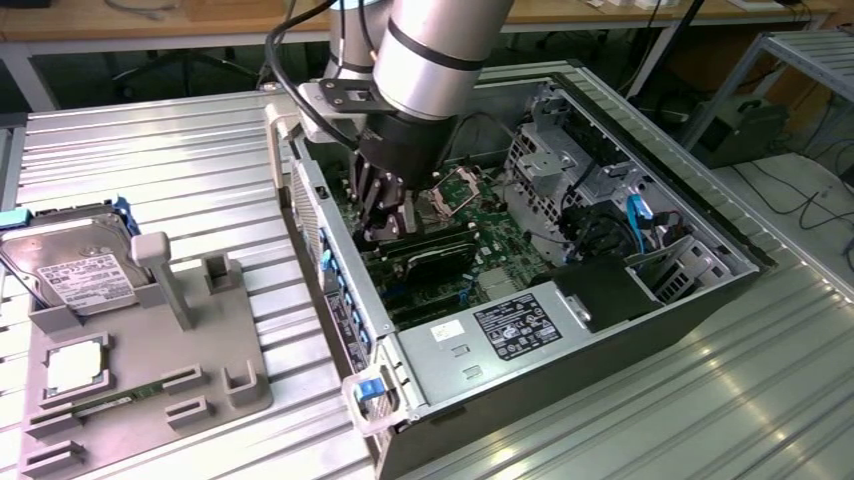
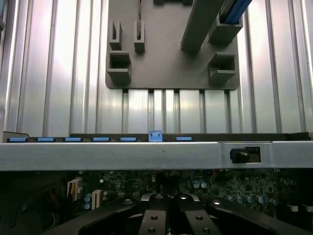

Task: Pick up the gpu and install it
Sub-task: 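Press down on the gpu until it lock into place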

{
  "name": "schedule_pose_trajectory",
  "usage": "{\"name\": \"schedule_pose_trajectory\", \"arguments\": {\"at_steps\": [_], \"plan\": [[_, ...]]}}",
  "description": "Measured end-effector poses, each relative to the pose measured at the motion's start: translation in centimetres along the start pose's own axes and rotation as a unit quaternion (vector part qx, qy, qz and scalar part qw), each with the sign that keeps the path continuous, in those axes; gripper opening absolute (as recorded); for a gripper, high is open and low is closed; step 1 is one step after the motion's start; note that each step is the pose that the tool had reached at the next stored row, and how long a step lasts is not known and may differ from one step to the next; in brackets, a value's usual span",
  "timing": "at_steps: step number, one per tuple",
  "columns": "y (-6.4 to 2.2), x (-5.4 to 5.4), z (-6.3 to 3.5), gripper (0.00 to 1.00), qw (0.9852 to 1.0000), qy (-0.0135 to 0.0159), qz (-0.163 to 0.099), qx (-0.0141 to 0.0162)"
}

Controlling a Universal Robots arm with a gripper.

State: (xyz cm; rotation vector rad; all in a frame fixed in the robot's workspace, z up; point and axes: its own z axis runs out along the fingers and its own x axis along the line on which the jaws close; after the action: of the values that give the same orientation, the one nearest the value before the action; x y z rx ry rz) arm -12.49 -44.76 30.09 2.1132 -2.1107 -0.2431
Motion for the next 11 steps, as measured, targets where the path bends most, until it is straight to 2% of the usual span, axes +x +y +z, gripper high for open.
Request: {"name": "schedule_pose_trajectory", "arguments": {"at_steps": [4,11], "plan": [[0.01,-0.44,0.16,0.11,1.0000,0.0014,0.000,-0.0008],[0.14,-0.45,0.35,0.11,1.0000,0.0015,0.000,-0.0014]]}}
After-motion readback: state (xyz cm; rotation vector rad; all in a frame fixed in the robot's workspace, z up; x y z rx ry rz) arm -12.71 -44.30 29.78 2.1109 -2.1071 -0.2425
